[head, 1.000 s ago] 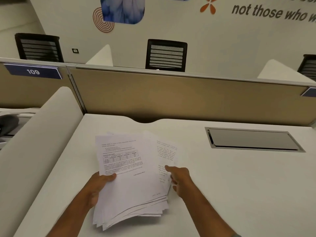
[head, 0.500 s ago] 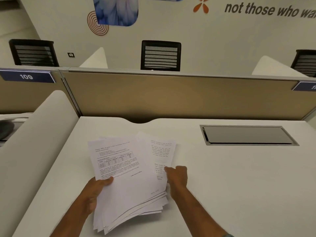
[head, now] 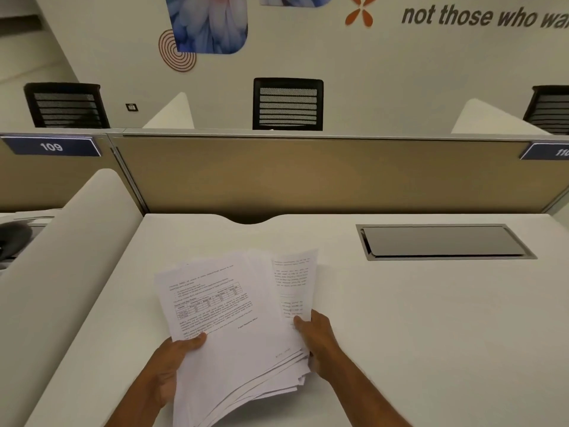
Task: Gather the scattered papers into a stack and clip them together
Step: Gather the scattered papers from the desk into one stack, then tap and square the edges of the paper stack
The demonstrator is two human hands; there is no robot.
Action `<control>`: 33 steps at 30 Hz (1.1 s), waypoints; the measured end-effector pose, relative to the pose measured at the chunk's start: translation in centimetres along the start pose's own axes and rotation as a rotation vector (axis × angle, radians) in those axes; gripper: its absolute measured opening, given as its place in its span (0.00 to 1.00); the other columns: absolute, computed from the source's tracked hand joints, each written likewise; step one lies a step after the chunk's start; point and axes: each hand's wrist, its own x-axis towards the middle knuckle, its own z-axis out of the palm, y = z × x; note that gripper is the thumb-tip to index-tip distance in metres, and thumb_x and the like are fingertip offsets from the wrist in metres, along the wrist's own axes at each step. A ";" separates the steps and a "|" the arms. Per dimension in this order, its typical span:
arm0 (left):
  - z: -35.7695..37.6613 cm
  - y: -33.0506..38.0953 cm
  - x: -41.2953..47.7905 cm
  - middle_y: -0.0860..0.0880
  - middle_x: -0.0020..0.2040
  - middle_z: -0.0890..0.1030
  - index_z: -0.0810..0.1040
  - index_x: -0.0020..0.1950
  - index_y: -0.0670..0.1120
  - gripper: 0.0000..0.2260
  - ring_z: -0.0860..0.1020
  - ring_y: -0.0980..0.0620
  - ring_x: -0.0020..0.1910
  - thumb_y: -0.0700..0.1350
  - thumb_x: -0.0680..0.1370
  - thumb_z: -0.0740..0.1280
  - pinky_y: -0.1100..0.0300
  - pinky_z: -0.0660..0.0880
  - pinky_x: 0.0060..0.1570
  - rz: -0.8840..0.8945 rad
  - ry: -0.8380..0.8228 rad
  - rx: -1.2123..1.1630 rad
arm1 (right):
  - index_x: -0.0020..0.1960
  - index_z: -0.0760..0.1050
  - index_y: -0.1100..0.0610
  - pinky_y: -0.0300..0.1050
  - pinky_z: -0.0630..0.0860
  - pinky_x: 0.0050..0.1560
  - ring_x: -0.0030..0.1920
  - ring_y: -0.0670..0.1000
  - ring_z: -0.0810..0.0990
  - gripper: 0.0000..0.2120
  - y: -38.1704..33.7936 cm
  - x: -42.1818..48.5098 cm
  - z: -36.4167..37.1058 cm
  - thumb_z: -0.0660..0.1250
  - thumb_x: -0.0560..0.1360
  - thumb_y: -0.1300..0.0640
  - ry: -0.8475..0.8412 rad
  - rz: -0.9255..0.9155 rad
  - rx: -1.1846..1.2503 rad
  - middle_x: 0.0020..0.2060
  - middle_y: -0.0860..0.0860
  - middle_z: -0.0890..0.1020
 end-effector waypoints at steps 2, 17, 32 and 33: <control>-0.3 -0.3 -1.3 0.39 0.61 0.83 0.79 0.65 0.43 0.15 0.80 0.36 0.59 0.34 0.79 0.68 0.42 0.75 0.61 -0.046 -0.010 -0.115 | 0.68 0.75 0.58 0.48 0.84 0.47 0.54 0.56 0.85 0.14 0.4 -0.3 -1.8 0.62 0.83 0.61 -0.012 0.000 0.002 0.59 0.55 0.84; -1.4 -1.7 -10.2 0.42 0.61 0.85 0.88 0.56 0.46 0.23 0.86 0.40 0.54 0.36 0.61 0.77 0.40 0.80 0.55 -0.040 -0.173 -0.502 | 0.64 0.78 0.55 0.62 0.83 0.57 0.52 0.58 0.88 0.11 1.6 -7.5 -13.2 0.65 0.82 0.59 -0.113 -0.099 0.051 0.53 0.54 0.88; 13.1 -6.7 -17.0 0.42 0.61 0.85 0.82 0.62 0.45 0.35 0.78 0.38 0.66 0.41 0.56 0.87 0.39 0.66 0.74 0.071 -0.143 -0.052 | 0.59 0.83 0.53 0.33 0.81 0.41 0.50 0.48 0.88 0.29 0.9 -14.5 -23.0 0.78 0.59 0.46 -0.334 -0.101 -0.079 0.51 0.50 0.89; 14.0 -6.8 -17.3 0.43 0.61 0.86 0.81 0.64 0.45 0.35 0.78 0.39 0.66 0.41 0.58 0.86 0.40 0.67 0.74 0.068 -0.156 -0.055 | 0.59 0.83 0.54 0.34 0.82 0.43 0.51 0.48 0.88 0.29 0.8 -14.6 -23.7 0.80 0.60 0.45 -0.354 -0.114 -0.093 0.52 0.50 0.89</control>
